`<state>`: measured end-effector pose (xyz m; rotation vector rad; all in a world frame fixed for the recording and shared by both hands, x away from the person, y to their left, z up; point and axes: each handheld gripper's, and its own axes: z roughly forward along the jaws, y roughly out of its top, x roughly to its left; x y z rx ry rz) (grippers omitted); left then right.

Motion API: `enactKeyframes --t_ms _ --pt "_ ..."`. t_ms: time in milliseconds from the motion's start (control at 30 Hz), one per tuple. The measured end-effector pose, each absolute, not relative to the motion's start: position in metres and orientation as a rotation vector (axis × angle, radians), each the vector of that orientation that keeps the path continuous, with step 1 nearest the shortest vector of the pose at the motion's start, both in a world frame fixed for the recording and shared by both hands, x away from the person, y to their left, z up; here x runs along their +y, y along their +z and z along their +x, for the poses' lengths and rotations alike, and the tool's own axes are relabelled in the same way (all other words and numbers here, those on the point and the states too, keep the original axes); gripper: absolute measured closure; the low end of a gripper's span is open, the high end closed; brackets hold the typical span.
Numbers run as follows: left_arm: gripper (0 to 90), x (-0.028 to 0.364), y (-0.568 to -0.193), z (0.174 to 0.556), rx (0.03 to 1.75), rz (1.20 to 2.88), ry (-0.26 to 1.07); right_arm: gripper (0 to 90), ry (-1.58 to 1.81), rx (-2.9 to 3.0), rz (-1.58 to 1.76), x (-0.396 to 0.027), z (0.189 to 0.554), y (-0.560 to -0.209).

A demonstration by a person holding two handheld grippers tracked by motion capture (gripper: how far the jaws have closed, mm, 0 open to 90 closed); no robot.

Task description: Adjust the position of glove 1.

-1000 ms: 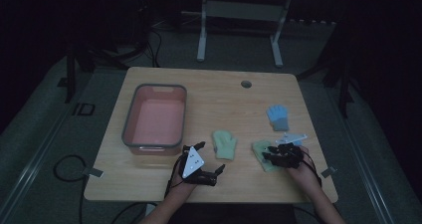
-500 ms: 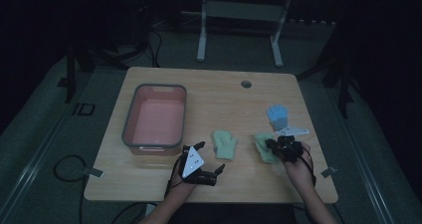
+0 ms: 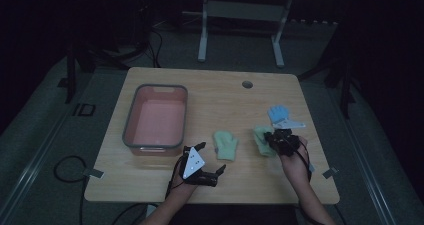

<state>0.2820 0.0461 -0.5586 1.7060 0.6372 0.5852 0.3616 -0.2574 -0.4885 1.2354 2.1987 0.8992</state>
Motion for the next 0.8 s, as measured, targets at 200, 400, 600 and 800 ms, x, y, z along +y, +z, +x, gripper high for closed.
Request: enactKeyframes --t_ms 200,400,600,800 --pt "0.0 0.046 -0.559 0.282 0.636 1.705 0.586 85.8 0.877 2.23 1.268 -0.253 0.371 -0.515" --pt "0.0 0.046 -0.559 0.282 0.634 1.705 0.585 83.6 0.848 2.27 1.277 -0.249 0.375 -0.535" --pt "0.0 0.046 -0.559 0.282 0.631 1.706 0.584 76.3 0.87 2.284 1.274 -0.253 0.377 -0.539" --pt "0.0 0.046 -0.559 0.282 0.633 1.707 0.582 64.1 0.889 2.307 1.25 -0.258 0.376 -0.532"
